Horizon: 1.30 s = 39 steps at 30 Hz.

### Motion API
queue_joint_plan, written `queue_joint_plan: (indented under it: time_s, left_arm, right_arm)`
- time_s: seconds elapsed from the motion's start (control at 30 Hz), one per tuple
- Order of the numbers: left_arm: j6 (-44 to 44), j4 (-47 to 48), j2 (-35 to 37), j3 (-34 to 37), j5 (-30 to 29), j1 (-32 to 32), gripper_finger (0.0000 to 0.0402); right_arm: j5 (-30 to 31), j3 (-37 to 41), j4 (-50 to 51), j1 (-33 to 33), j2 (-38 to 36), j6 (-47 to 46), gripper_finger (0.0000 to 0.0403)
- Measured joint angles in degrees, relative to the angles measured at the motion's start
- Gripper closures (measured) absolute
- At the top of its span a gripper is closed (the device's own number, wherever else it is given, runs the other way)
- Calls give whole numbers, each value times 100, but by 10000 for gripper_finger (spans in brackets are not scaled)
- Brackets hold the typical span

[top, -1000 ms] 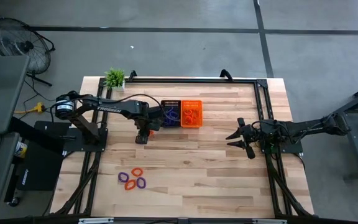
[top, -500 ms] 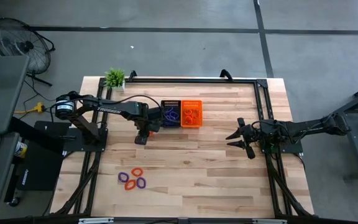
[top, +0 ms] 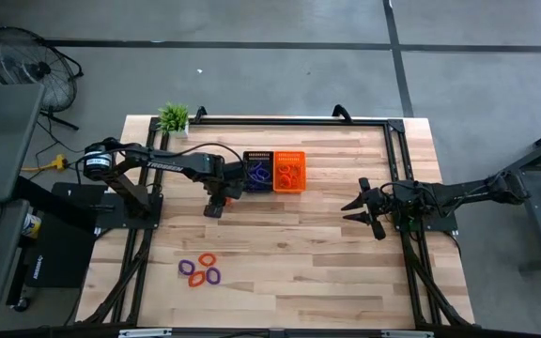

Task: Sort spring keychains into baskets
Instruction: Put the orange spring keychain into the orange basket

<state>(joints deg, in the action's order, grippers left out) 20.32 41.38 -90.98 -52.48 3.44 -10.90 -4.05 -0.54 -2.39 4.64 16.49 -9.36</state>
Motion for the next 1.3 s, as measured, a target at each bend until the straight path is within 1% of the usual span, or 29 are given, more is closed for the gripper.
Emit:
queue_joint_plan:
  time_s: [0.3,0.43,0.7,0.87,0.97,1.2,1.3]
  left_arm:
    - [-98,-464,-2,350,-79,0,287]
    - [-223,-500,-3,364,-149,-2,287]
    - [-283,-607,-359,336,-114,2,287]
    - [-419,-653,-395,342,-107,2,288]
    - [-435,-644,-398,345,-111,2,304]
    - [-772,-653,-407,347,-109,2,374]
    - [-905,-655,-376,352,-109,2,387]
  right_arm:
    - [0,1,0,1,0,0,289]
    - [0,1,0,0,-1,0,289]
    - [0,0,0,0,-2,1,289]
    - [0,0,0,1,-2,1,289]
    - [0,0,0,0,-2,0,289]
    - [0,0,0,2,-2,0,289]
    - [0,2,0,1,-2,1,289]
